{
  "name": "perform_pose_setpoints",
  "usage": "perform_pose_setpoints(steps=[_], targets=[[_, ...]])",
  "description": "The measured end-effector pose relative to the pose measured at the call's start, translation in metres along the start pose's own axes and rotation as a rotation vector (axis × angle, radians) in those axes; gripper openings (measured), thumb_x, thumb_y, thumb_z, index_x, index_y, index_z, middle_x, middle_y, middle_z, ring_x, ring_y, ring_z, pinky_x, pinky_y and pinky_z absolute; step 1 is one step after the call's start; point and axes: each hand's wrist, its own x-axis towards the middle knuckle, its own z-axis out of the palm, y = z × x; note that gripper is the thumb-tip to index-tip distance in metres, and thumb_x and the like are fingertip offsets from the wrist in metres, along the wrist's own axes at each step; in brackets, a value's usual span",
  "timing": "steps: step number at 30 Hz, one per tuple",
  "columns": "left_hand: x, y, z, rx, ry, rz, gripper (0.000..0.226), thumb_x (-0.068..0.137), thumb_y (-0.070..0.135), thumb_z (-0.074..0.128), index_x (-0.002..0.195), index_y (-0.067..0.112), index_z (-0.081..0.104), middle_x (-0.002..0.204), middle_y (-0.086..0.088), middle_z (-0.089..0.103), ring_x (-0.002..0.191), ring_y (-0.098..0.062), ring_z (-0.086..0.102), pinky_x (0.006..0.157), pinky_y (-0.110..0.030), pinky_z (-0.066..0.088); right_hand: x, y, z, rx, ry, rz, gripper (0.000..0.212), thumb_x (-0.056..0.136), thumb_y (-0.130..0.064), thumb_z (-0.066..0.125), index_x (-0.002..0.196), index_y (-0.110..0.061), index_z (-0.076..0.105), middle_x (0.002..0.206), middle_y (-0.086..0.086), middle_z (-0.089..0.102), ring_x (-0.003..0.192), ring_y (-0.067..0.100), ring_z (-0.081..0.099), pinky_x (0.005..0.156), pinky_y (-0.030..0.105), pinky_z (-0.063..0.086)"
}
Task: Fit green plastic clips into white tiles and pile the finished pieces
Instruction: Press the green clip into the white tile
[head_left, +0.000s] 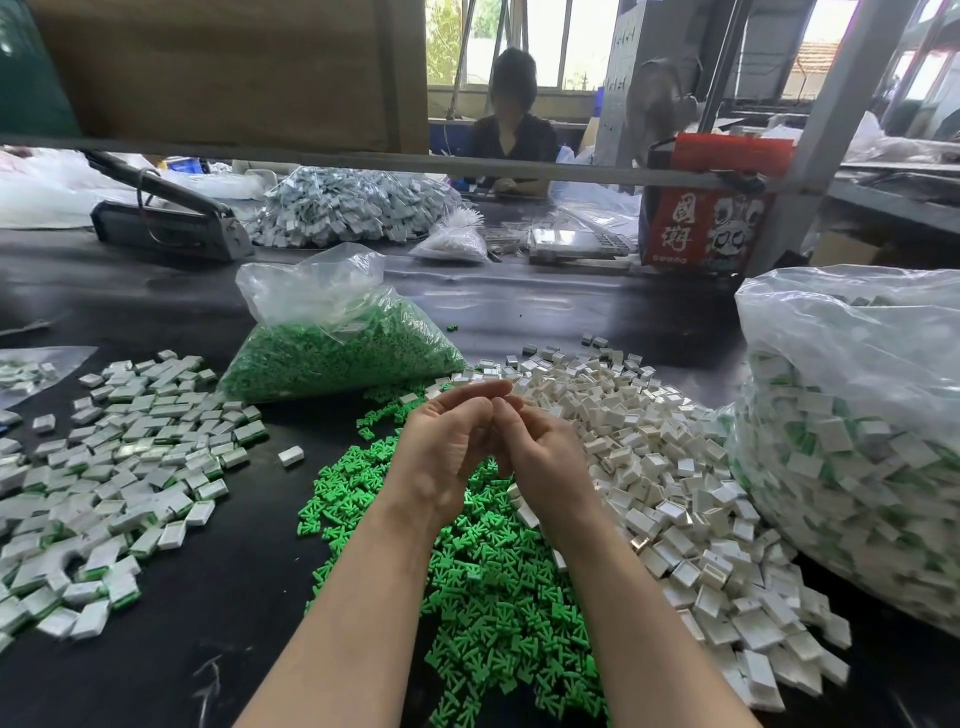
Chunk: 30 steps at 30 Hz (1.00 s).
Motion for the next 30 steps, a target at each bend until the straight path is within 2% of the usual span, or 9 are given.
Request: perform_pose_setpoints(steps=[3,7,14,17,21,23,25,30], targets=[[0.000,0.000,0.000,-0.013,-0.001,-0.009,0.037,0.089,-0.009,0.051,0.078,0.011,0.080,0.084,-0.015,0.075,0.065,-0.019,0.070,0.053,-0.025,0.057,-0.001,0.000,0.000,-0.002,0.001,-0.002,0.034,0.098,-0.033,0.056,0.067,-0.024,0.065,0.052,-0.015,0.058,0.052,0.000,0.052,0.053,0.019,0.039],[0.001,0.000,0.000,-0.031,-0.001,-0.023,0.038,0.089,-0.009,0.051,0.078,0.012,0.080,0.084,-0.015,0.075,0.068,-0.018,0.071,0.055,-0.025,0.057,-0.001,0.000,-0.001,-0.008,-0.002,0.002,0.034,0.098,-0.033,0.056,0.066,-0.023,0.064,0.051,-0.014,0.056,0.051,0.002,0.049,0.054,0.024,0.038],[0.001,-0.002,-0.001,-0.055,0.009,-0.053,0.037,0.088,-0.009,0.050,0.080,0.011,0.080,0.088,-0.014,0.075,0.073,-0.018,0.072,0.060,-0.025,0.058,-0.001,0.001,0.000,-0.024,0.002,0.015,0.032,0.098,-0.032,0.055,0.072,-0.019,0.068,0.051,-0.016,0.056,0.051,0.001,0.049,0.054,0.024,0.038],[0.001,0.001,-0.001,-0.041,-0.031,-0.041,0.039,0.089,-0.008,0.048,0.080,0.011,0.081,0.089,-0.014,0.076,0.068,-0.018,0.070,0.058,-0.026,0.059,-0.001,-0.003,0.000,0.011,0.004,0.025,0.037,0.098,-0.033,0.055,0.064,-0.024,0.066,0.052,-0.012,0.057,0.050,0.003,0.050,0.051,0.020,0.039],[0.000,0.006,-0.006,-0.035,-0.084,-0.034,0.034,0.088,-0.008,0.054,0.085,0.012,0.080,0.077,-0.009,0.074,0.057,-0.011,0.067,0.055,-0.022,0.056,0.000,-0.010,-0.003,0.153,-0.066,0.091,0.044,0.101,-0.037,0.048,0.065,-0.016,0.062,0.054,-0.003,0.049,0.049,0.009,0.043,0.048,0.023,0.034],[-0.002,0.009,-0.008,-0.044,-0.112,-0.034,0.023,0.080,-0.004,0.065,0.092,0.011,0.079,0.083,-0.012,0.075,0.067,-0.014,0.072,0.061,-0.020,0.056,0.000,-0.011,-0.004,0.218,-0.101,0.127,0.049,0.102,-0.043,0.042,0.062,-0.016,0.054,0.051,-0.006,0.046,0.048,0.008,0.039,0.048,0.020,0.033],[-0.003,0.010,-0.011,-0.026,-0.143,-0.016,0.029,0.071,0.002,0.071,0.098,0.009,0.076,0.095,-0.014,0.076,0.078,-0.017,0.074,0.066,-0.020,0.057,0.000,-0.012,-0.004,0.279,-0.106,0.160,0.049,0.103,-0.043,0.038,0.063,-0.017,0.052,0.051,-0.007,0.044,0.047,0.007,0.037,0.046,0.019,0.031],[-0.006,0.013,-0.012,0.031,-0.159,0.022,0.033,0.068,0.006,0.073,0.101,0.010,0.075,0.105,-0.017,0.074,0.089,-0.019,0.073,0.073,-0.021,0.057,0.002,-0.010,-0.005,0.350,-0.110,0.206,0.045,0.104,-0.040,0.036,0.074,-0.017,0.060,0.055,-0.006,0.046,0.050,0.007,0.039,0.047,0.020,0.031]])
